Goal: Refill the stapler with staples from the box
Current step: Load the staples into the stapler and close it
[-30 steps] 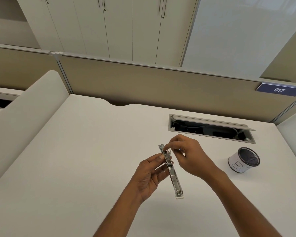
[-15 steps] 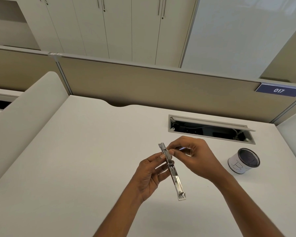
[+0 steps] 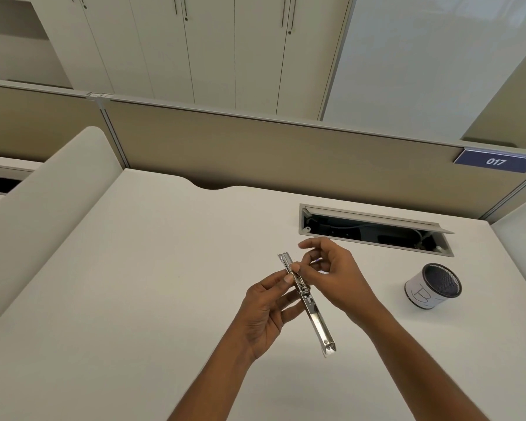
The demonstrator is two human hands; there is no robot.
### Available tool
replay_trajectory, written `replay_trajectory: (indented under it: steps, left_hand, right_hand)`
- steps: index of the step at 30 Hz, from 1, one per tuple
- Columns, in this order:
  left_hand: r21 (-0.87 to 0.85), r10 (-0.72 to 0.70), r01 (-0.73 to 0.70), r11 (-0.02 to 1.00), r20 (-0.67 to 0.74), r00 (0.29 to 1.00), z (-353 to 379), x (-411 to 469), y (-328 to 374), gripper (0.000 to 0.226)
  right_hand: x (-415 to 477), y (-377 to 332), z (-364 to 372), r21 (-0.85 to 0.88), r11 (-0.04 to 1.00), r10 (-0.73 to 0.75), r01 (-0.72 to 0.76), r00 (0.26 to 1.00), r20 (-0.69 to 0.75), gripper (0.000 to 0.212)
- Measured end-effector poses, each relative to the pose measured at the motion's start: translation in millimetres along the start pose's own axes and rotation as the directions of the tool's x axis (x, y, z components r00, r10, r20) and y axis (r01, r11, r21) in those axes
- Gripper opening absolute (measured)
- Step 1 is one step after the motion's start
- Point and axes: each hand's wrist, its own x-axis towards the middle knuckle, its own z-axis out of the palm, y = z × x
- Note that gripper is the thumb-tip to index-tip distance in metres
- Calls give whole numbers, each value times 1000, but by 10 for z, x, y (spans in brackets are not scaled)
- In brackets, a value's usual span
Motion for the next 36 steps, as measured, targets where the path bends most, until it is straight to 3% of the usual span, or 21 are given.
replay_trajectory:
  steps: [4,8,10,15,26,30,33,36]
  left_hand:
    - [-46,38,-39,998,-29,999,-9,5,29,40]
    - [-110,81,-91,990,-93,992,-29,13,54,24]
    - [-136,107,-125,983,-128,986,-28,21,62,20]
    - [-172,166,-194,966,-162,973,-9,21,57,19]
    - [-122,225,-245,962,-159,961,-41,-85,127,30]
    - [-116,222,-241,963,-161,962,-49,-144,129,23]
    - [-89,239,-257,962,-175,955,-55,-174,86,23]
    - [-32,282,-292,956,-186,941,-62,-182,35,25]
  right_hand:
    - [-69,-28,-43,192,973,109,-125,990,92,11]
    - [-169,-29,-172,34,976,193,-213,933,303,37]
    - [-222,-20,-214,-4,977,201,-212,920,335,41]
    - [-254,42,-250,-28,989,146,-144,965,217,17]
    - [-244,192,-406,75,996,36,-39,999,37,19]
    - [-293,249,-415,316,949,30,-18,999,-33,30]
    - [-362,346,-312,605,796,107,-19,988,-109,39]
    - [-446,400,-194,669,743,134,17,976,-174,36]
